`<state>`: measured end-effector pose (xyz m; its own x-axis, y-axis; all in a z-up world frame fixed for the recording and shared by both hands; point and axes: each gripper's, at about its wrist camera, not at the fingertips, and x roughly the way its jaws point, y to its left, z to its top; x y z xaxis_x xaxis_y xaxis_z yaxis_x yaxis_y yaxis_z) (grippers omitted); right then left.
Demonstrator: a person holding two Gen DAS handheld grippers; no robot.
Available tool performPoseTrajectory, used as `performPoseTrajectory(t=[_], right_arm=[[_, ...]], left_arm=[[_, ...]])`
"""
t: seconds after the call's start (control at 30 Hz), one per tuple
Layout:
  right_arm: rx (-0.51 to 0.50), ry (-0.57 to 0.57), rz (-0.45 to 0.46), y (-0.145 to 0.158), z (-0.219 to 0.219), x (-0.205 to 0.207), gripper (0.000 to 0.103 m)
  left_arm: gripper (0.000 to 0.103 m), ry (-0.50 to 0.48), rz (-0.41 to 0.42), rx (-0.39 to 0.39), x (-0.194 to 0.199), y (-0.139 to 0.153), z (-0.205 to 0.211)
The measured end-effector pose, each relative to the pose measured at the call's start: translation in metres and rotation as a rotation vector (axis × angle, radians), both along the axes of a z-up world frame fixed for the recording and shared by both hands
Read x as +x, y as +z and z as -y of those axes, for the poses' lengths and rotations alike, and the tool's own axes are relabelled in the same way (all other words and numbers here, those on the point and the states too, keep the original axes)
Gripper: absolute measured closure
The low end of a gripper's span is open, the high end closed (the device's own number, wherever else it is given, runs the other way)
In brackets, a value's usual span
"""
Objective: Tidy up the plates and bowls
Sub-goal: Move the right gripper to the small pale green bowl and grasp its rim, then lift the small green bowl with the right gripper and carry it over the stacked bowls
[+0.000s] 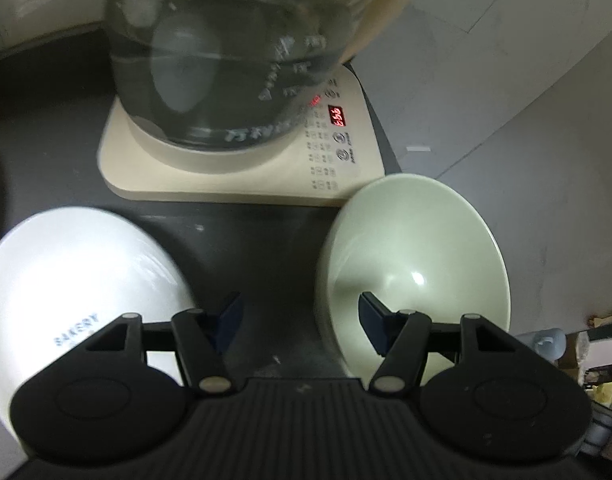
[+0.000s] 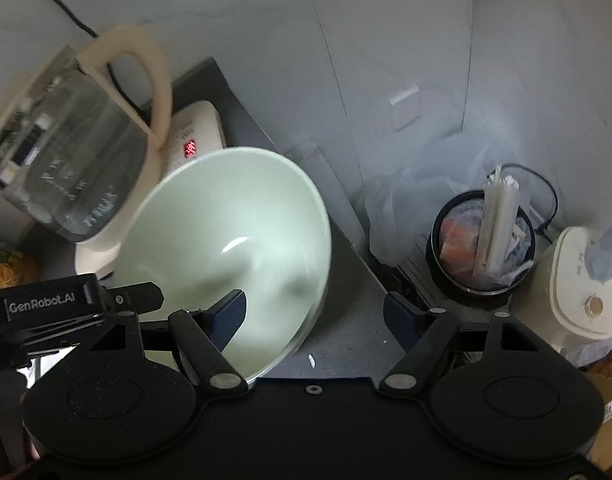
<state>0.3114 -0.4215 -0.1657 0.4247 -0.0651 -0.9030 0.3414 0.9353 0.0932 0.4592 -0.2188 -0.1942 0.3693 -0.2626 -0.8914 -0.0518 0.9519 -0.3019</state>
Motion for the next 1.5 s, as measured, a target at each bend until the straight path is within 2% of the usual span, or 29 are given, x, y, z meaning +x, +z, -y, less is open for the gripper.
performPoseTrajectory(t=[0.1, 0.17, 0.2, 0.23, 0.27, 0.37, 0.6, 1.03, 1.5], right_arm=[[0.003, -0.016, -0.019, -0.006, 0.002, 0.004, 0.036], [0.003, -0.006, -0.026, -0.009, 0.001, 0.005, 0.043], [0.004, -0.002, -0.036, -0.011, 0.0, 0.006, 0.051], [0.008, -0.002, -0.051, -0.014, 0.001, 0.007, 0.057], [0.023, -0.005, -0.067, -0.017, 0.002, 0.007, 0.071], [0.086, -0.006, -0.058, -0.019, 0.002, 0.003, 0.083], [0.067, -0.006, -0.057, -0.014, -0.007, -0.007, 0.083], [0.045, 0.015, 0.009, 0.023, -0.045, -0.033, 0.083], [0.0, 0.041, 0.088, 0.056, -0.098, -0.057, 0.082]], left_arm=[[0.048, -0.011, -0.011, -0.003, 0.0, -0.005, 0.004], [0.061, -0.005, -0.026, -0.027, 0.001, -0.01, 0.005], [0.064, -0.003, -0.031, -0.041, 0.001, -0.012, 0.005], [0.072, -0.006, -0.037, -0.051, 0.0, -0.014, 0.006], [0.079, -0.01, -0.042, -0.058, 0.0, -0.015, 0.007], [0.087, -0.018, -0.048, -0.072, -0.004, -0.017, 0.01], [0.088, -0.028, -0.048, -0.072, -0.014, -0.012, 0.006], [0.088, -0.064, 0.022, -0.073, -0.047, 0.034, -0.024], [0.088, -0.083, 0.081, -0.086, -0.076, 0.066, -0.065]])
